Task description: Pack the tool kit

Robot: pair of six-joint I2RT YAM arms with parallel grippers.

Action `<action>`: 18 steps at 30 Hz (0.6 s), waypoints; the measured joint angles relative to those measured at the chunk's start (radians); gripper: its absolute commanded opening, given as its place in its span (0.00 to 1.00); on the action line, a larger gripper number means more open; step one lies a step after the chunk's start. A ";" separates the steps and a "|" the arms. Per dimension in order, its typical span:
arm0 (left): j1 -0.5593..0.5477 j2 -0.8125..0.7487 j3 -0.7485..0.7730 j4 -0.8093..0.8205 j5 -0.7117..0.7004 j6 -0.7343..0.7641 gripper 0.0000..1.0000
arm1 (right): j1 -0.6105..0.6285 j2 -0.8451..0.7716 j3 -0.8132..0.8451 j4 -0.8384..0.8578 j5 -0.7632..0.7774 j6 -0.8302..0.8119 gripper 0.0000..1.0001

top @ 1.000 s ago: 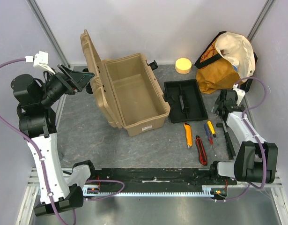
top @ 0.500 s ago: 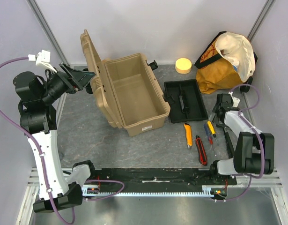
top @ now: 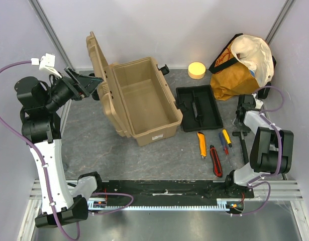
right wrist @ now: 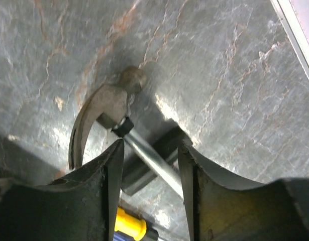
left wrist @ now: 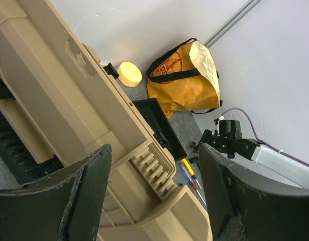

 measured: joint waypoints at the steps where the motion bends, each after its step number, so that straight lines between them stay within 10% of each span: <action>1: 0.000 0.000 0.000 0.000 0.000 0.000 0.76 | -0.013 0.005 0.003 0.011 -0.013 0.000 0.47; 13: 0.000 0.000 -0.004 0.000 0.000 0.015 0.76 | -0.058 0.075 0.039 0.111 -0.157 -0.038 0.00; 18: 0.000 0.001 -0.005 0.000 0.000 0.016 0.76 | -0.058 0.080 0.041 0.126 -0.183 -0.055 0.00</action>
